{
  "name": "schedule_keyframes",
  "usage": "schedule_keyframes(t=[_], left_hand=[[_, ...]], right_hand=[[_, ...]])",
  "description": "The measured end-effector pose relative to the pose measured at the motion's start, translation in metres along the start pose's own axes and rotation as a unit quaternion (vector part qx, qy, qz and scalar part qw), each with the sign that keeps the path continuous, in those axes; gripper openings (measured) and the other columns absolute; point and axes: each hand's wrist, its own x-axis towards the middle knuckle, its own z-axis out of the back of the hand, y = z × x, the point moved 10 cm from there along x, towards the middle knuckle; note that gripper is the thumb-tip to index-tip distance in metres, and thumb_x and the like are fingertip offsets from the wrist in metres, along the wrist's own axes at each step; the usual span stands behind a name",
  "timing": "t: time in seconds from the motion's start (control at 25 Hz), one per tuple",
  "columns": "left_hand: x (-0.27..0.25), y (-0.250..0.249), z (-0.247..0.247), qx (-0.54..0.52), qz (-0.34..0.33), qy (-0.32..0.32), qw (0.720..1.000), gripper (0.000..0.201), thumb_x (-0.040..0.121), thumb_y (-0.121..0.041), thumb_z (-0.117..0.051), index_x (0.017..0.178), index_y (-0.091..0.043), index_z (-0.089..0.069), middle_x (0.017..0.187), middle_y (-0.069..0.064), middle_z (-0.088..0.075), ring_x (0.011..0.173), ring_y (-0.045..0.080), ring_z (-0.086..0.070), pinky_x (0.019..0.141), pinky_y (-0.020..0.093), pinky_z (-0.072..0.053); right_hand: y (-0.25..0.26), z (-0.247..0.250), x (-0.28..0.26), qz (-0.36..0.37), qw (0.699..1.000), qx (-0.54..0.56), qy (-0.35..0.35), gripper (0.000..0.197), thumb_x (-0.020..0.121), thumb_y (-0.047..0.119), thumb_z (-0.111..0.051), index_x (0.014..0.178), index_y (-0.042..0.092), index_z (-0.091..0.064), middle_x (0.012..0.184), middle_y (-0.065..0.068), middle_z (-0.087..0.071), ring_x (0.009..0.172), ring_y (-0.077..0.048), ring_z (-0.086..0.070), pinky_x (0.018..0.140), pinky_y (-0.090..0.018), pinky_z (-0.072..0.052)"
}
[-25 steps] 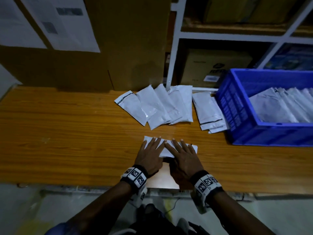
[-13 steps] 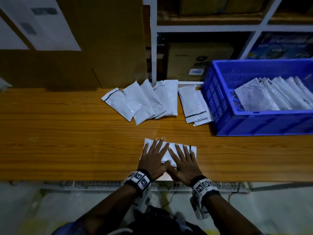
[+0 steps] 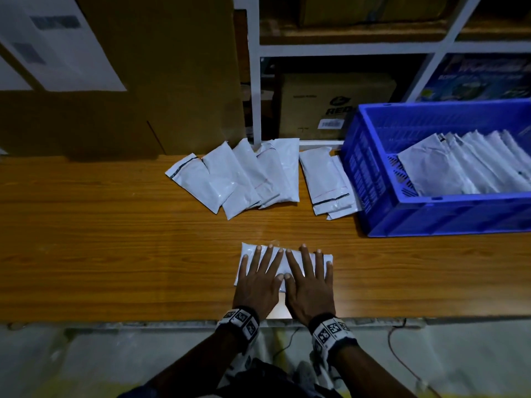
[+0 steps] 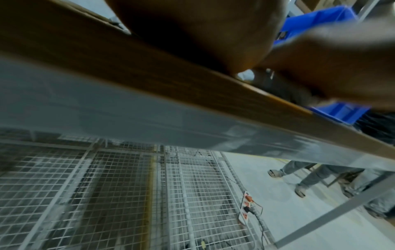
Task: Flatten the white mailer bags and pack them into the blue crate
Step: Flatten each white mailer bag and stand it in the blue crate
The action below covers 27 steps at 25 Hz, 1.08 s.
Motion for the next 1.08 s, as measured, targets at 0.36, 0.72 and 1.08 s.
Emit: schedule_keyframes(t=[0.36,0.72,1.08], left_hand=[[0.005,0.000,-0.002,-0.008,-0.012,0.006,1.000,0.058,0.106,-0.053,-0.020,0.159,-0.030,-0.020,0.166,-0.002,-0.011,0.154,0.023,-0.007,0.121,0.048,-0.003],[-0.009,0.001,-0.008,-0.015,0.004,0.026,1.000,0.057,0.106,-0.048,-0.018,0.159,-0.039,0.000,0.166,-0.009,0.013,0.152,0.017,0.019,0.122,0.050,0.005],[-0.003,0.002,-0.006,-0.010,0.001,0.041,0.999,0.056,0.106,-0.048,-0.012,0.159,-0.037,0.004,0.166,-0.008,0.016,0.150,0.016,0.024,0.122,0.048,0.009]], right_hand=[[-0.008,-0.019,0.008,-0.002,0.999,-0.001,0.053,0.056,0.102,0.047,-0.017,0.156,0.037,-0.012,0.165,0.000,0.000,0.151,-0.031,0.009,0.120,-0.055,-0.006],[-0.005,-0.002,0.003,0.003,0.996,0.033,0.080,0.054,0.102,0.050,-0.016,0.154,0.046,0.001,0.161,0.008,0.024,0.146,-0.023,0.029,0.117,-0.047,0.017],[-0.003,-0.016,0.000,-0.019,0.999,0.001,0.036,0.057,0.102,0.045,-0.021,0.155,0.042,0.000,0.165,0.002,0.010,0.150,-0.027,0.017,0.121,-0.054,-0.005]])
